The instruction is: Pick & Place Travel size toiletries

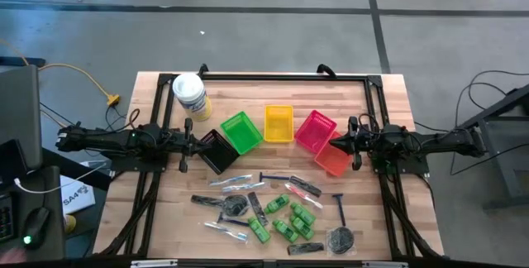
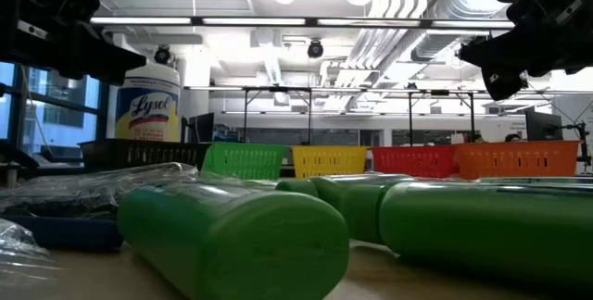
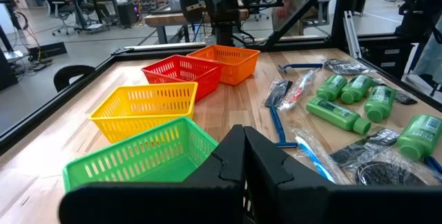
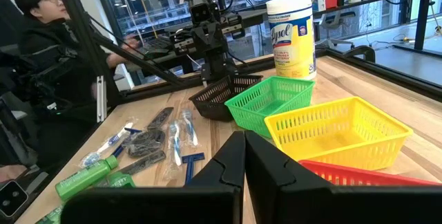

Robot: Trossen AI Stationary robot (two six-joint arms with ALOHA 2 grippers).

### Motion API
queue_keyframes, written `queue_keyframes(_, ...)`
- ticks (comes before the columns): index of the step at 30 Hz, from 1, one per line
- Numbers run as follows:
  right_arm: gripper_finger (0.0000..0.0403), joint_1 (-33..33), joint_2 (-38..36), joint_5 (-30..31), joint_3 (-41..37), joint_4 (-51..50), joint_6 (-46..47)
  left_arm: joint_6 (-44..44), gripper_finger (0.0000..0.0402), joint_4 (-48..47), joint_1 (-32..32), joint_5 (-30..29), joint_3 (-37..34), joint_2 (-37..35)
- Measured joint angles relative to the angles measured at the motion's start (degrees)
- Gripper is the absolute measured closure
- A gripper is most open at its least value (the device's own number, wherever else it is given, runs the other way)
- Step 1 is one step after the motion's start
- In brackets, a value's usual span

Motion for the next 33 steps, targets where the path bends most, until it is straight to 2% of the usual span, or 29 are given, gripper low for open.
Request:
queue_keyframes(30, 0.0401, -0.01, -0.01, 0.01, 0.0, 0.76, 0.0, 1.69, 0.0402, 1.33, -0.02, -0.34, 0.0, 0.0)
queue_keyframes(33, 0.0401, -0.01, -0.01, 0.0, -0.01, 0.89, 0.0, -0.81, 0.0402, 2.05, -0.02, 0.41, 0.0, -0.04)
